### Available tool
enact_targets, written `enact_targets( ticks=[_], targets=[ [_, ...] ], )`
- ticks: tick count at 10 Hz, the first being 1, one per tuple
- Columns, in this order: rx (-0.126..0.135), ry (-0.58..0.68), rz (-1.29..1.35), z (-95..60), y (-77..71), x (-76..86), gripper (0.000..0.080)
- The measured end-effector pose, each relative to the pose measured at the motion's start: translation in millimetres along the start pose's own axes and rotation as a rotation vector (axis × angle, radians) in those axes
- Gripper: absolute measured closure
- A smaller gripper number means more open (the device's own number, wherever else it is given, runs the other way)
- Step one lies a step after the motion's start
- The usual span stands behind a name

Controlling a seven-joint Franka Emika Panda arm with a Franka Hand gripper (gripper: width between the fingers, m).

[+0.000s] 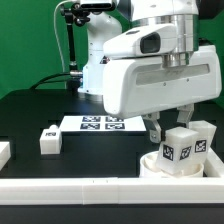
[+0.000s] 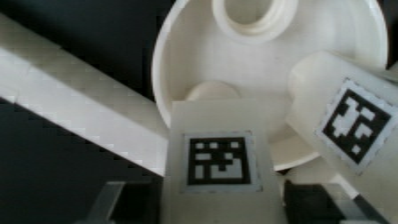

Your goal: Assemble stool

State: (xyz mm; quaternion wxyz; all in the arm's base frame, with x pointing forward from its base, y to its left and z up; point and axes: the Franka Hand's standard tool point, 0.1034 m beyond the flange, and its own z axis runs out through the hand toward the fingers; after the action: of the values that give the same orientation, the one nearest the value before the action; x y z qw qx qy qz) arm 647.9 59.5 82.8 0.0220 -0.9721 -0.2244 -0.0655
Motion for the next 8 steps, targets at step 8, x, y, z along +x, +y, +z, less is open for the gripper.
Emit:
enact_targets(
  ticks=[8],
  targets=[
    [0.022,0.016,0.577,0.4,-4.2,3.1,0.0462]
  ],
)
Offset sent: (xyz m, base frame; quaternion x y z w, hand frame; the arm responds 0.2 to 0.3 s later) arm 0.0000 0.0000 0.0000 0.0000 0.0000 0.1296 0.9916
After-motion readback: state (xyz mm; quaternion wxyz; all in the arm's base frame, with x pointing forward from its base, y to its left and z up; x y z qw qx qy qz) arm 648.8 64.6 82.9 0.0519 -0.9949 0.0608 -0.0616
